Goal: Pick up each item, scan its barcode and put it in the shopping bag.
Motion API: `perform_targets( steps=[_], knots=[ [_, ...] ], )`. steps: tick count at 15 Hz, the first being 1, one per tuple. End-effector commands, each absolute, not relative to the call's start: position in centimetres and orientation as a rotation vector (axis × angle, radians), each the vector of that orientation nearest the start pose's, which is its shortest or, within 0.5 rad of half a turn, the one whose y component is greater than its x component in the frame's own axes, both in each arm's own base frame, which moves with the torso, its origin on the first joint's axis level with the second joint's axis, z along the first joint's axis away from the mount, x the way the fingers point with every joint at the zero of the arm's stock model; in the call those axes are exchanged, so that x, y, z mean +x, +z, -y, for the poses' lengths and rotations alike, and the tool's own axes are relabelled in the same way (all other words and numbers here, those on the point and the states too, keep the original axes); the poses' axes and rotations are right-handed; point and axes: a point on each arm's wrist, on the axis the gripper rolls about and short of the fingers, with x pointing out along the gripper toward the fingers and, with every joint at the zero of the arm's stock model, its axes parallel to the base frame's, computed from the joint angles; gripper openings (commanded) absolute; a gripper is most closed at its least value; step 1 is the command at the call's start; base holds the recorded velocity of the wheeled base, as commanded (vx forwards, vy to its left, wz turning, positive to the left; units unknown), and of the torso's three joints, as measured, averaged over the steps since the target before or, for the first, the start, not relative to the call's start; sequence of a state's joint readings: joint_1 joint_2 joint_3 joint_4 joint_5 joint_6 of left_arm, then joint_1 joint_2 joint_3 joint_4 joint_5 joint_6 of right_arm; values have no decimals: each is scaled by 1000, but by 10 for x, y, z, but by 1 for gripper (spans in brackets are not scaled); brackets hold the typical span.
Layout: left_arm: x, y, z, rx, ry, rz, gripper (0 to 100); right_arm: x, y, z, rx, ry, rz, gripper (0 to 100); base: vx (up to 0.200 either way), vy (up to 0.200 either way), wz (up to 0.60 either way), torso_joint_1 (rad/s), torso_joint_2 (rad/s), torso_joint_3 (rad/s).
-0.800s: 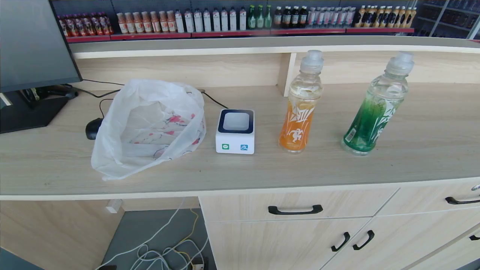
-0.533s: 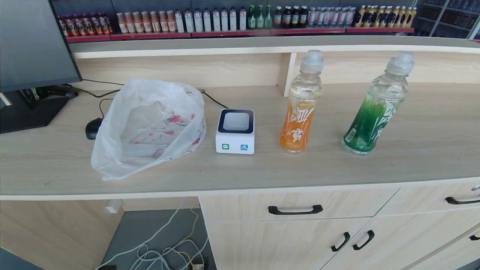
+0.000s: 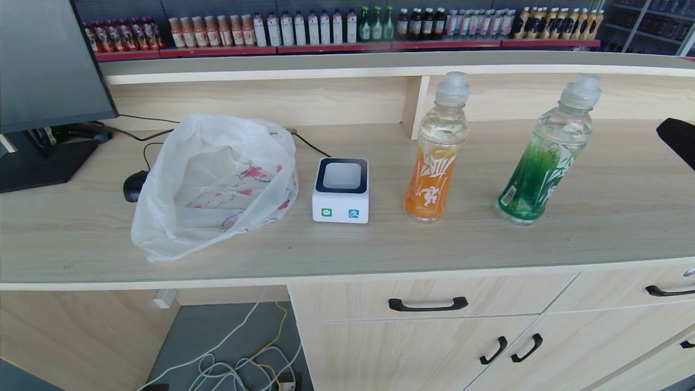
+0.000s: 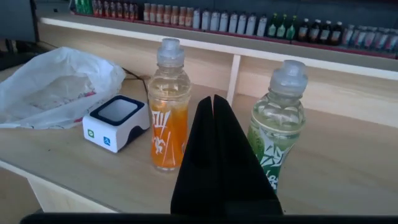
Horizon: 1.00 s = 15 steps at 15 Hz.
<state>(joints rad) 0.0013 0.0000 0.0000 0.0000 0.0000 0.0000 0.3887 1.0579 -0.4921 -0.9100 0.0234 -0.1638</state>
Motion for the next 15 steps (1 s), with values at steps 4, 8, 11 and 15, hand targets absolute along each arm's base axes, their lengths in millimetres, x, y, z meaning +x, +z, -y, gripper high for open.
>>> perform_targets(
  steps=[4,8,11,15],
  knots=[
    [-23,75,0,0,2,0,100,159,259,-87,-95,484,282,0,0,0,0,0,0,0],
    [-23,75,0,0,2,0,100,181,244,-100,-108,496,223,0,0,0,0,0,0,0],
    [-23,75,0,0,2,0,100,195,234,-108,-100,504,187,0,0,0,0,0,0,0],
    [-23,75,0,0,2,0,100,204,213,-132,-121,576,101,0,0,0,0,0,0,0]
  ],
)
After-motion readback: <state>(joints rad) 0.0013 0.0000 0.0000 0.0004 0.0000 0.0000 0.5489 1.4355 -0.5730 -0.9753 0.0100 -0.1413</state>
